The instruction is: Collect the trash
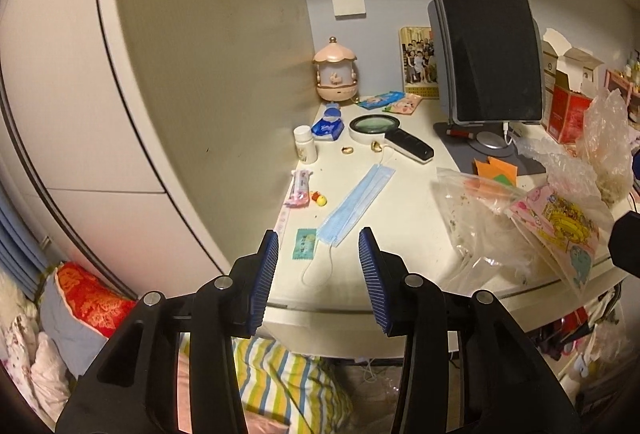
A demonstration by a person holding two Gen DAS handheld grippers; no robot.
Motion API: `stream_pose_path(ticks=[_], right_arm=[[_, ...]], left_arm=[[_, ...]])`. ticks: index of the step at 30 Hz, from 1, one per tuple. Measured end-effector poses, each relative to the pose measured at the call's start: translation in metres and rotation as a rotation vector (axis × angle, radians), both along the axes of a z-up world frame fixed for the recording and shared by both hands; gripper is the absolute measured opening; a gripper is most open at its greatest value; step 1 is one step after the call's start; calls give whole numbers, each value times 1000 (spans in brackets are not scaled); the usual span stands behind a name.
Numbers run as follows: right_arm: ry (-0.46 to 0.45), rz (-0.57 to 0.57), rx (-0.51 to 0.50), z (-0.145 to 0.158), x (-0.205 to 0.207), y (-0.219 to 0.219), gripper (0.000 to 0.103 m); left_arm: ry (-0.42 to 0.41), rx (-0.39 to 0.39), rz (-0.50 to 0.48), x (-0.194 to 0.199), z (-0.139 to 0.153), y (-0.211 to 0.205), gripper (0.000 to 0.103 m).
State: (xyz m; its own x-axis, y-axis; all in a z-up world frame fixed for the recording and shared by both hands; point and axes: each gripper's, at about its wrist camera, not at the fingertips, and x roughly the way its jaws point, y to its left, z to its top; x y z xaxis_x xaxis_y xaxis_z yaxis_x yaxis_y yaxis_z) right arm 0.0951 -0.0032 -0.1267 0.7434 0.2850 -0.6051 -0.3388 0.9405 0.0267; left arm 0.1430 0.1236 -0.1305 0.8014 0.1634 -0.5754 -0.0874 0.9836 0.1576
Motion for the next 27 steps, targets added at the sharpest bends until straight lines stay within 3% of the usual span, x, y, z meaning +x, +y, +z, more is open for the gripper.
stream_pose_path(ticks=[19,20,22,25,27], right_arm=[[1,40,-26,-2,-22,27,97],[-1,39,-25,-1,-23,28,97],[-4,36,-24,0,-26,28,97],[-8,28,-24,1,-28,26,97],[-10,17,-26,1,-30,24,97]], left_arm=[[26,-12,33,-39,-4,21,41],[26,-10,35,-40,-3,22,43],[21,-3,45,-42,-2,22,60],[9,0,60,-46,1,22,75],[12,-2,60,-47,1,22,80]])
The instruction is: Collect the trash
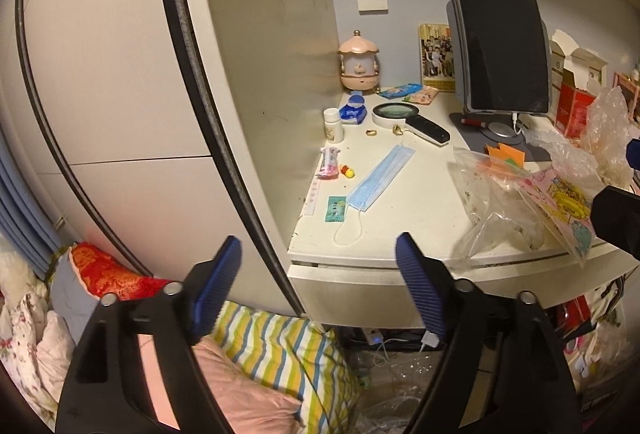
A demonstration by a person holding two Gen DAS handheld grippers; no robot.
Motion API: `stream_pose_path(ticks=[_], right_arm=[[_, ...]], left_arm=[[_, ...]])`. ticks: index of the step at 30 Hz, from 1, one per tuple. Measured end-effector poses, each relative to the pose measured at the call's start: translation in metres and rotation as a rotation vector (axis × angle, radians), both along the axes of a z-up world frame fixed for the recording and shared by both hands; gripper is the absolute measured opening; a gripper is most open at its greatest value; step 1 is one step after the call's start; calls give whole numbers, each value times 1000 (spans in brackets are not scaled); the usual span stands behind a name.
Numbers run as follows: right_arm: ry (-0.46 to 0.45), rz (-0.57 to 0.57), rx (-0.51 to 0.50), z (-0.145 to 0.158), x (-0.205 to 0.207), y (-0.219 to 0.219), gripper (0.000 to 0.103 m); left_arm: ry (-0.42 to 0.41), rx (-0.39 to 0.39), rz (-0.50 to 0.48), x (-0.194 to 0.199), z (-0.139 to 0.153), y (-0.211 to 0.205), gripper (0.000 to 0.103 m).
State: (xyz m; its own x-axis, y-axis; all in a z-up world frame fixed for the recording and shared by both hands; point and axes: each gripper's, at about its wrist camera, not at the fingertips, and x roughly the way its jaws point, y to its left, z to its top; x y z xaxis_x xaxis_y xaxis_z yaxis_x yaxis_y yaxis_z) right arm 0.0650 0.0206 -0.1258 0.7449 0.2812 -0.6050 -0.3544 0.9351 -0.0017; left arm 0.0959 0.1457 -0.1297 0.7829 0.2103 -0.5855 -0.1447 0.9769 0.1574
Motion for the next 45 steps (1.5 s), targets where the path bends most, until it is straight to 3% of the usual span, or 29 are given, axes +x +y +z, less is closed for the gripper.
stream_pose_path(ticks=[3,5,24,33,45], right_arm=[[4,-24,-4,-1,-3,-7,97],[6,-39,-9,-2,-5,-12,97],[-10,-210,-25,-2,-21,-78,97],[-15,-287,-49,-7,-21,-121,97],[-28,-442,-41,-7,6,-201,97]], left_arm=[[13,-10,-1,0,0,-1,94],[15,-21,-3,0,0,-3,97],[63,-95,-66,7,-8,-41,97],[90,-85,-70,8,-13,-50,97],[83,-89,-182,34,-6,-117,97]])
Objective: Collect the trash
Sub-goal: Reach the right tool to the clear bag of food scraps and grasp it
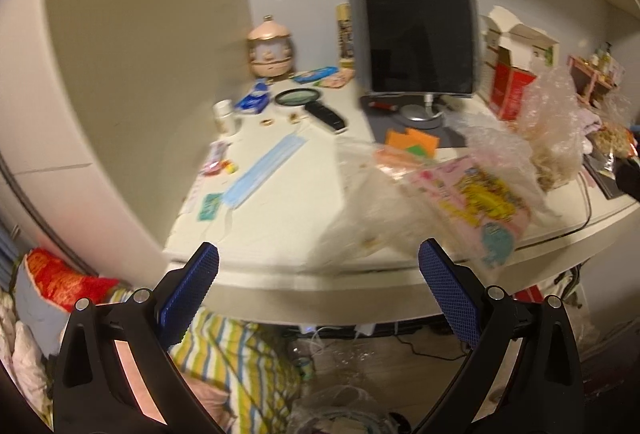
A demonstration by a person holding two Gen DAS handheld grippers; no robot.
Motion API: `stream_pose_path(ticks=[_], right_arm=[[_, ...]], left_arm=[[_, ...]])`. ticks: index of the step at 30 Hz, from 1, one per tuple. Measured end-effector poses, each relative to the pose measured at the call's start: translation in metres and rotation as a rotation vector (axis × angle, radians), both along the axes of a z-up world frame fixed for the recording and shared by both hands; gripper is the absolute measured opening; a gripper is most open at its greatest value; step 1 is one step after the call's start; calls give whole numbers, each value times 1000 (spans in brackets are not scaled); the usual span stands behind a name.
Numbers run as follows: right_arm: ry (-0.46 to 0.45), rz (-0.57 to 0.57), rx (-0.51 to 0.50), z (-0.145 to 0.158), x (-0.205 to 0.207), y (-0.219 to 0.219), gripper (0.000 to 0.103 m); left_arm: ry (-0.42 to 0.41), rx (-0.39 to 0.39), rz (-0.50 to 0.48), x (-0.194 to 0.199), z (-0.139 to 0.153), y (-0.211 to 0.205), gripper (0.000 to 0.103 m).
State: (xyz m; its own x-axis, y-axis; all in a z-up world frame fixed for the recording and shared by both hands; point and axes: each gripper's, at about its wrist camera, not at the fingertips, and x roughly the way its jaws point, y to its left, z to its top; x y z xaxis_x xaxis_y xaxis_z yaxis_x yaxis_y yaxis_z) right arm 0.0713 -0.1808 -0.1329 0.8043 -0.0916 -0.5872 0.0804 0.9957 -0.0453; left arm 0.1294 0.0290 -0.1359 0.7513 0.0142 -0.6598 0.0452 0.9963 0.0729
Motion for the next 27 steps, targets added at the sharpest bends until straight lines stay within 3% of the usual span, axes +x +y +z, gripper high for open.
stream_pose_path(ticks=[14,27], right_arm=[[4,-152,23,8,70,-106,97],[84,-181,67,-25,162,-159,97]], left_arm=[[-37,5,-265,73,17,-159,97],[-19,53,-412,136,-3,-252,97]])
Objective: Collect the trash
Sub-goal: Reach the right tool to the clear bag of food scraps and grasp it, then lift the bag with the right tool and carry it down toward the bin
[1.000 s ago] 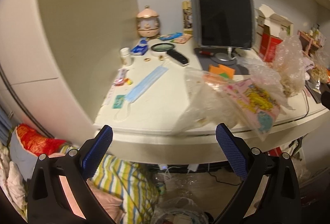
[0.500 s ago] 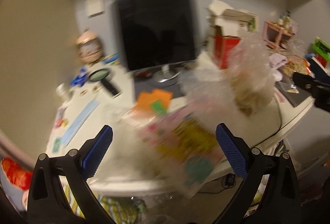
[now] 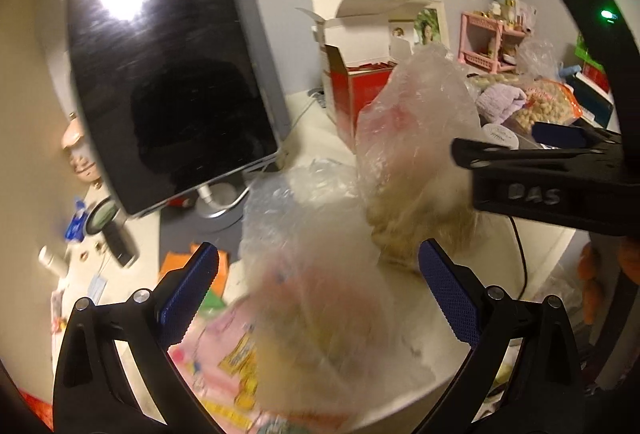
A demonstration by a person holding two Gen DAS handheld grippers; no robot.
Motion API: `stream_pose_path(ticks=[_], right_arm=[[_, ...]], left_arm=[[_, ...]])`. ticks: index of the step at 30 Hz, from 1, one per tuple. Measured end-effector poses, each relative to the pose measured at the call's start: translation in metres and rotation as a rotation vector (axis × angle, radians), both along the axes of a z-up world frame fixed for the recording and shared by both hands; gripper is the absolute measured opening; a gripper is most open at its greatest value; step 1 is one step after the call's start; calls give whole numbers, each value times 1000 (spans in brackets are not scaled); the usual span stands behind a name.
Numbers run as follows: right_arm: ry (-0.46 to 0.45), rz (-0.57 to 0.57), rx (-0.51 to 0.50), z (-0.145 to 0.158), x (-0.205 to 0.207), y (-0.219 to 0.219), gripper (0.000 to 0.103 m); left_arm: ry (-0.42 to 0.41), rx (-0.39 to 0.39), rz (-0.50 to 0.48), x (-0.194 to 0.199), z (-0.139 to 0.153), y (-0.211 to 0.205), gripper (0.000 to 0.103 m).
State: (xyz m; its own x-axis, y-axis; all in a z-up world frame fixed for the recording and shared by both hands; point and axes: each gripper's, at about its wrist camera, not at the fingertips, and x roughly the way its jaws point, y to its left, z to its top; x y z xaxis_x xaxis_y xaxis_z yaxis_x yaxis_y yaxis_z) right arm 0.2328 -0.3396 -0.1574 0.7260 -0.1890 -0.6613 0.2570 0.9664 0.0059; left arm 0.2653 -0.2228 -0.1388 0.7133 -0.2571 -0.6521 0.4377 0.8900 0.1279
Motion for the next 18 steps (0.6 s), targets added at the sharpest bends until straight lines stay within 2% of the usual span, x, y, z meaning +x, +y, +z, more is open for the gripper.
stream_pose_path(ticks=[10,11,12,13,14,16,18], right_arm=[[46,21,54,-23,48,-8,96],[49,34,76,-25,50,-8,88],[52,48,93,-27,51,-9,63],[65,60,110,-30,55,-10,49],[73,64,118,-31,56,-9,46],[75,80,138,-34,58,-8,26],[69,93,140,-34,57,-7,15]], left_arm=[[24,17,-56,29,-16,-30,97],[27,18,-55,31,-17,-31,97],[30,19,-52,32,-17,-31,97],[31,18,-49,33,-18,-31,97],[33,17,-46,34,-18,-31,97],[36,16,-44,34,-18,-29,97],[31,19,-44,34,-18,-27,97]])
